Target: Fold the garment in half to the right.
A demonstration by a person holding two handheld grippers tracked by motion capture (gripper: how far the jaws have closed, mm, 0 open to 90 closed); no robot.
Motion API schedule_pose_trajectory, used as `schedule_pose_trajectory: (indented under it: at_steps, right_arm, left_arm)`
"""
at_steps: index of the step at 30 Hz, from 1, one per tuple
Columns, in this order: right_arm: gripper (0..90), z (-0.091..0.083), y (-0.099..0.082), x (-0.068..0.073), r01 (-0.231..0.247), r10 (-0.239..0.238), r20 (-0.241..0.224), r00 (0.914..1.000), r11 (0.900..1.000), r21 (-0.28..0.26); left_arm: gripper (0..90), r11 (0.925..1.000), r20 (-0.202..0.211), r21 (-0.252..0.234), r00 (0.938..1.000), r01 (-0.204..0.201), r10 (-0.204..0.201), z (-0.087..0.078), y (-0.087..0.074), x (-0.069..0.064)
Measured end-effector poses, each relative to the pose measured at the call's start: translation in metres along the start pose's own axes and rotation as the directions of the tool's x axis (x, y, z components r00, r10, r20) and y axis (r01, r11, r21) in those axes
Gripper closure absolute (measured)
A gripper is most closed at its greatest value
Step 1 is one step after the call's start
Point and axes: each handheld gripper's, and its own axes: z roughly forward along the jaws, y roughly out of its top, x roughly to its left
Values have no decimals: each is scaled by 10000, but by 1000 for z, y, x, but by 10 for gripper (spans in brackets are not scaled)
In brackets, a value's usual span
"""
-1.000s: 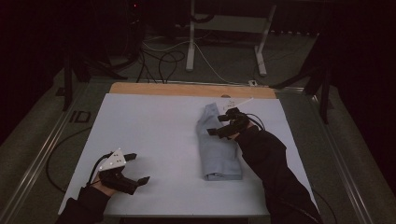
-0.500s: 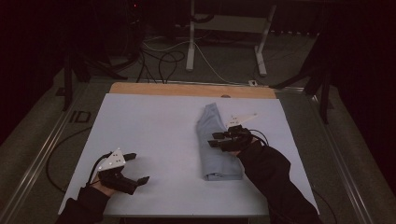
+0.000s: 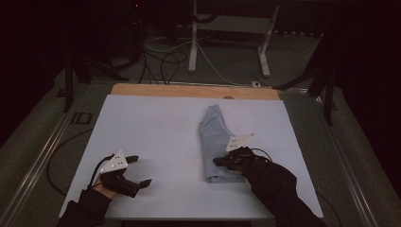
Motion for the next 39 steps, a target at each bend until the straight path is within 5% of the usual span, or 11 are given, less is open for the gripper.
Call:
schedule_pose_trajectory:
  at_steps: [6, 18, 24, 39]
  right_arm:
    - [900, 14, -19, -1, 15, -5, -166, 9999, 9982, 593]
    - [900, 9, -27, 5, 377, -342, -512, 9981, 9969, 695]
    - [900, 5, -34, 9, 59, -19, -678, 9977, 9983, 582]
    - [900, 5, -37, 11, 179, -138, -846, 9963, 9987, 478]
  left_arm:
    - [6, 10000, 6, -21, 10000, 55, -55, 0, -1, 0]
    - [6, 10000, -7, -8, 10000, 48, -48, 0, -1, 0]
    - [6, 10000, -38, -34, 10000, 19, -19, -1, -1, 0]
    - [6, 10000, -14, -23, 10000, -4, 4, -1, 0, 0]
